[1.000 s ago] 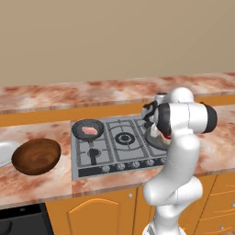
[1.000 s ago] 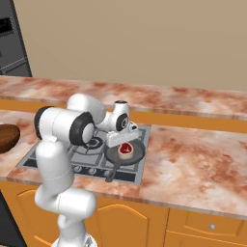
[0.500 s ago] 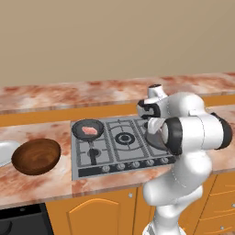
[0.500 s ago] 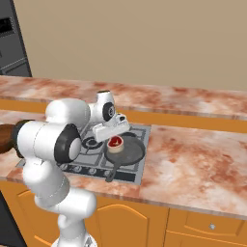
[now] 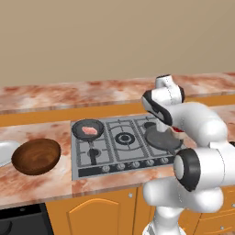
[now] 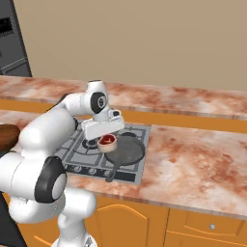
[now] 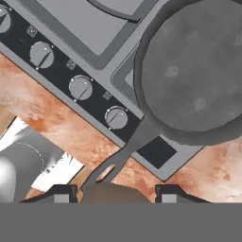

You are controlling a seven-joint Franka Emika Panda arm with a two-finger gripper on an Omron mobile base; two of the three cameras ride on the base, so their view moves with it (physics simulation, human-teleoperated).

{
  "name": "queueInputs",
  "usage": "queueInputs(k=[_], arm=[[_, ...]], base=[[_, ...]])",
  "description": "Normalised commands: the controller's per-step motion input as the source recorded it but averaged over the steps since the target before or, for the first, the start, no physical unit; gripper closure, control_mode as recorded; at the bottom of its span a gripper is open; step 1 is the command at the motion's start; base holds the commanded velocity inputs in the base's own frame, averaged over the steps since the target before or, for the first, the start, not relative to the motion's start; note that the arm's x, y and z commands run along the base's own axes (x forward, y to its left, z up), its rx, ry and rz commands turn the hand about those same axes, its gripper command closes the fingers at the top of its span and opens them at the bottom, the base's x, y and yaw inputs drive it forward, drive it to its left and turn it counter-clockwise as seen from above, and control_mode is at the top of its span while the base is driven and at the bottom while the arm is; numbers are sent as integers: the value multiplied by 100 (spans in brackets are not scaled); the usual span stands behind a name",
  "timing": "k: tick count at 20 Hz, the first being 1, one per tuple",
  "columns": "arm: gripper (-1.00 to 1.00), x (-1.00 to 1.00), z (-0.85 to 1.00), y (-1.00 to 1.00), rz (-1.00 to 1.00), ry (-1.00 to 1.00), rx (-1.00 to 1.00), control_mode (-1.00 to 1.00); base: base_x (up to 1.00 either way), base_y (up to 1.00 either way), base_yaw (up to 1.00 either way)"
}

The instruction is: Place one of the steaks on the plate and the other in the bowl. Then place the bowl in the fridge.

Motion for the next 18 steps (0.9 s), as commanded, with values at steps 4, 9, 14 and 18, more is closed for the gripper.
queueInputs(k=[4,9,14,18], arm=[[100,-92,27,3,0,-5,5,-100],[100,-46,0,-1,0,-11,11,-100],[100,-1,-3,-4,0,0,0,-100],[100,0,0,13,0,0,0,-100]], base=[[0,0,0],[0,0,0],[0,0,0],[0,0,0]])
